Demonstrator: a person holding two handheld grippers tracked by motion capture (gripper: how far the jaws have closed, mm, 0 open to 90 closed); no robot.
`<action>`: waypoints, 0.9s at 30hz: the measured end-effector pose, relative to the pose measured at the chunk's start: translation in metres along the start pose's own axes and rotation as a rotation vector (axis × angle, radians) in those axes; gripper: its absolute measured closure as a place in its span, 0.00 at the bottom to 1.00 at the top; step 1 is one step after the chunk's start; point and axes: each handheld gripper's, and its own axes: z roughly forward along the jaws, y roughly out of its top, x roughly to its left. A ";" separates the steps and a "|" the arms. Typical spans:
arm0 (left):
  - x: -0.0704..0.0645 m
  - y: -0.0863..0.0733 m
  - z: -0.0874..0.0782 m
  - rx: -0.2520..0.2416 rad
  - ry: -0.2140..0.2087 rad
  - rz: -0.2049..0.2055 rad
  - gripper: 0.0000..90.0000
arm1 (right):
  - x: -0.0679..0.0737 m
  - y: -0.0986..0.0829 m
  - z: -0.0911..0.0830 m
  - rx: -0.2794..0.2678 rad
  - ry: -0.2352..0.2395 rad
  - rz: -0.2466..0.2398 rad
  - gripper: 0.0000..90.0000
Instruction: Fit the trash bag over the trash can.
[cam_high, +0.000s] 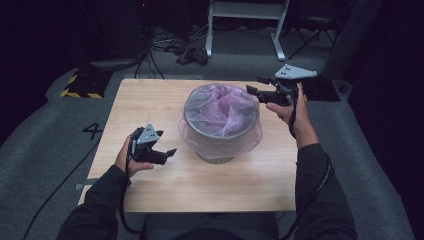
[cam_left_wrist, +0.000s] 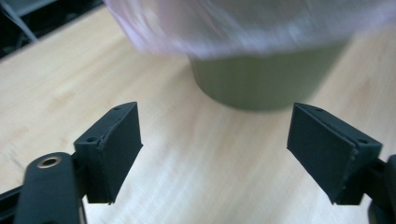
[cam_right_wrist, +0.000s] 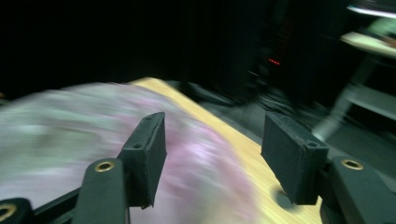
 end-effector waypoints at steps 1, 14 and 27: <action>-0.004 -0.005 0.003 0.018 0.001 0.003 0.20 | 0.009 0.004 0.001 0.006 0.051 -0.021 0.44; -0.024 -0.036 0.020 0.139 -0.052 0.005 0.26 | 0.060 0.010 0.037 0.255 0.166 -0.127 0.39; -0.021 -0.045 0.026 0.180 -0.053 -0.011 0.24 | 0.064 0.000 0.059 0.468 0.231 -0.117 0.34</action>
